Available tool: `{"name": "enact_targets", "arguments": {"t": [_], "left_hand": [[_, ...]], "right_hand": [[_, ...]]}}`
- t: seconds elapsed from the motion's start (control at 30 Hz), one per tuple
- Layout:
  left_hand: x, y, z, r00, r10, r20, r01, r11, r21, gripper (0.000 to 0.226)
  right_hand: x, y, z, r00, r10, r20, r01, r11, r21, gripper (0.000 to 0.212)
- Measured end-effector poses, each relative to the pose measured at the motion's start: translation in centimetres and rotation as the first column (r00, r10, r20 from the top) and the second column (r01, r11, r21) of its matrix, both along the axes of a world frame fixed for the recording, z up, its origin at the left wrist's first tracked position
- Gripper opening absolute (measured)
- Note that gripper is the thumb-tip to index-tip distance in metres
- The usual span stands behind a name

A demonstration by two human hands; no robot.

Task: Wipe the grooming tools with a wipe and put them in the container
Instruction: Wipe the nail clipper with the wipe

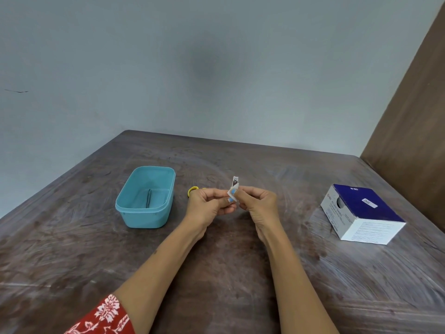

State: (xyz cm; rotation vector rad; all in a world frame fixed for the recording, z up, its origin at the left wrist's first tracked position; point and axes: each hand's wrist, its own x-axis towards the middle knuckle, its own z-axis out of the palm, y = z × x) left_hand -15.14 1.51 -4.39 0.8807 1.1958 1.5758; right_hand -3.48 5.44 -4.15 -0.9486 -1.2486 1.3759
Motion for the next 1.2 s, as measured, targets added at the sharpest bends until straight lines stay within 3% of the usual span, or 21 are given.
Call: {"name": "enact_targets", "arguments": {"t": [0.4, 0.53, 1.2], "left_hand": [[0.11, -0.08, 0.0, 0.999, -0.019, -0.045, 0.017, 0.999, -0.032, 0.017], [0.06, 0.01, -0.01, 1.0, -0.001, -0.017, 0.001, 1.0, -0.003, 0.013], [-0.05, 0.02, -0.04, 1.0, -0.022, -0.008, 0.022, 1.0, -0.007, 0.012]], "right_hand": [[0.15, 0.2, 0.15, 0.997, -0.067, -0.028, 0.067, 0.997, 0.028, 0.007], [0.1, 0.14, -0.08, 0.999, 0.0, 0.036, -0.001, 1.0, 0.016, 0.005], [0.04, -0.01, 0.31, 0.999, -0.021, 0.038, 0.02, 0.999, 0.038, 0.009]]}}
